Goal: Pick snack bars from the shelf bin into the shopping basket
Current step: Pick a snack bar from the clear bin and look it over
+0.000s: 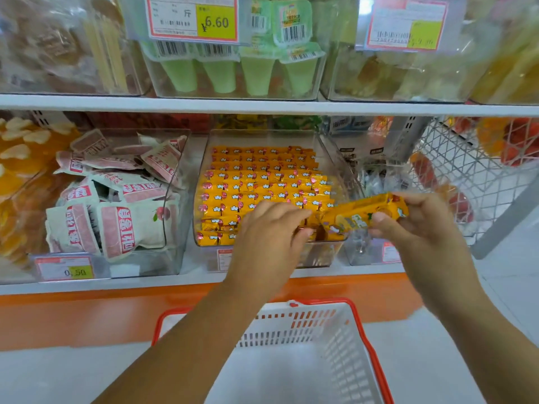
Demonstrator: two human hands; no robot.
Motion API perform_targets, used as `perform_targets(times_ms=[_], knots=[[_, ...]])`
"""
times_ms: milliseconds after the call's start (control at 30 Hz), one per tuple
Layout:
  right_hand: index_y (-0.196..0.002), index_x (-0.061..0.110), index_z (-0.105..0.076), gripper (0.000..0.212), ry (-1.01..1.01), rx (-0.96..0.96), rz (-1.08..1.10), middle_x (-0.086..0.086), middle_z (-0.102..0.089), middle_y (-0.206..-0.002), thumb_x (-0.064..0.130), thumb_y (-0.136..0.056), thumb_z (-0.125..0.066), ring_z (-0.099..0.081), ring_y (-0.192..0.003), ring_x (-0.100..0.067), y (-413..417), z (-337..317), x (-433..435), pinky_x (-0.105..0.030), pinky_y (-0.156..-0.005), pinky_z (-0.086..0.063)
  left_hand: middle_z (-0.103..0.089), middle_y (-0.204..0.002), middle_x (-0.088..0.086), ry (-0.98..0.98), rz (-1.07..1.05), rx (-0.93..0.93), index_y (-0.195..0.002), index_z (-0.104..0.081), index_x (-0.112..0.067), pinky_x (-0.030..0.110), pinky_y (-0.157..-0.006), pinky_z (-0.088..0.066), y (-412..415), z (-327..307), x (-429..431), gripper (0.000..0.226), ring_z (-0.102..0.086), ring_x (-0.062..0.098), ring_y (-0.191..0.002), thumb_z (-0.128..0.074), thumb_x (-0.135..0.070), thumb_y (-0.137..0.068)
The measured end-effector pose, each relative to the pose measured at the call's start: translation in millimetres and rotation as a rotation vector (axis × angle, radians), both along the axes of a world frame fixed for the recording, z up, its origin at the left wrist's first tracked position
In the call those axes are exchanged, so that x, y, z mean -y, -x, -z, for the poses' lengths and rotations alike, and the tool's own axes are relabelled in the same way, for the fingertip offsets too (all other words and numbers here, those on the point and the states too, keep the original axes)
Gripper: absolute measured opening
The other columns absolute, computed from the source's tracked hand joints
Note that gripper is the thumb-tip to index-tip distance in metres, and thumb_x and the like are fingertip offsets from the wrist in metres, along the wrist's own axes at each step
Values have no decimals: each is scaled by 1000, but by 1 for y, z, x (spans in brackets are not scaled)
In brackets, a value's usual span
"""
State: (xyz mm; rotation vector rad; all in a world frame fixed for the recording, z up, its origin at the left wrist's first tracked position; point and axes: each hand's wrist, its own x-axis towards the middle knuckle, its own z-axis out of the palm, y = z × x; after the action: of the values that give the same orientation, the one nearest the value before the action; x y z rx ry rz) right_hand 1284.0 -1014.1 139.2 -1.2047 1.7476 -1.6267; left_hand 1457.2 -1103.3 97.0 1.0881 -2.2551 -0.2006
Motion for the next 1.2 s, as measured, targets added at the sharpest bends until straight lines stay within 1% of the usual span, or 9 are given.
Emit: perform_targets(times_ms=[133,267,400,533,633,700,867,1033,1200], knots=[[-94,30,-51,26,-28,-140,-105,3,-71,-89,9,-91,-65,-71,-87,-11,17,-8,21,-40,-87,-56,-62,-124,-10,-63,37,279,-123,-66,-34,36,-98,-35,23,4,28,29,-47,16,-116,-54,-43,-98],[-95,39,-52,27,-170,-328,-203,2,-72,-91,18,-90,-68,-70,-88,-19,24,9,39,-52,-86,-54,-70,-105,-4,-94,80,101,-104,-76,-25,39,-92,-44,10,19,38,16,-59,21,-103,-66,-29,-93],[-113,35,-55,26,-305,-650,-379,6,-65,-99,24,-92,-67,-61,-89,-11,20,13,54,-32,-82,-50,-72,-99,-3,-74,71,-1,-99,-79,-23,35,-84,-43,3,28,39,13,-59,21,-96,-71,-26,-89],[-128,31,-61,34,-307,-1137,-441,11,-60,-124,35,-95,-61,-43,-115,-11,11,15,65,-28,-96,-30,-72,-95,-5,-30,65,-32,-96,-78,-23,36,-78,-43,3,36,38,14,-59,22,-91,-67,-29,-89],[-113,33,-72,21,-210,-1147,-331,13,-66,-114,35,-93,-63,-47,-115,-17,14,17,65,-38,-94,-31,-73,-93,-6,-43,51,-64,-94,-78,-25,37,-77,-46,3,37,37,24,-60,20,-88,-59,-36,-86],[-98,31,-77,12,-125,-1158,-296,8,-71,-100,31,-89,-69,-54,-106,-24,14,20,62,-40,-83,-33,-72,-92,-7,-53,47,-65,-94,-78,-26,38,-77,-47,4,37,36,25,-61,20,-88,-57,-38,-86],[-124,44,-63,31,-342,-1365,-371,12,-58,-121,32,-103,-43,-38,-119,-19,12,25,65,-36,-91,-25,-72,-97,-7,-12,22,-69,-99,-77,-27,39,-80,-47,5,39,30,24,-62,21,-91,-58,-36,-87],[-102,28,-77,19,-192,-1258,-206,3,-64,-106,24,-84,-75,-49,-103,-28,25,19,56,-34,-81,-24,-71,-115,-10,134,104,43,-117,-70,-27,39,-83,-48,16,41,19,34,-64,19,-103,-59,-32,-86],[-92,25,-77,10,-247,-1352,-182,-4,-57,-99,28,-84,-73,-49,-94,-29,22,42,62,-35,-76,-28,-71,-108,-15,171,98,13,-105,-74,-30,31,-82,-29,23,51,21,30,-52,13,-101,-47,-34,-93]])
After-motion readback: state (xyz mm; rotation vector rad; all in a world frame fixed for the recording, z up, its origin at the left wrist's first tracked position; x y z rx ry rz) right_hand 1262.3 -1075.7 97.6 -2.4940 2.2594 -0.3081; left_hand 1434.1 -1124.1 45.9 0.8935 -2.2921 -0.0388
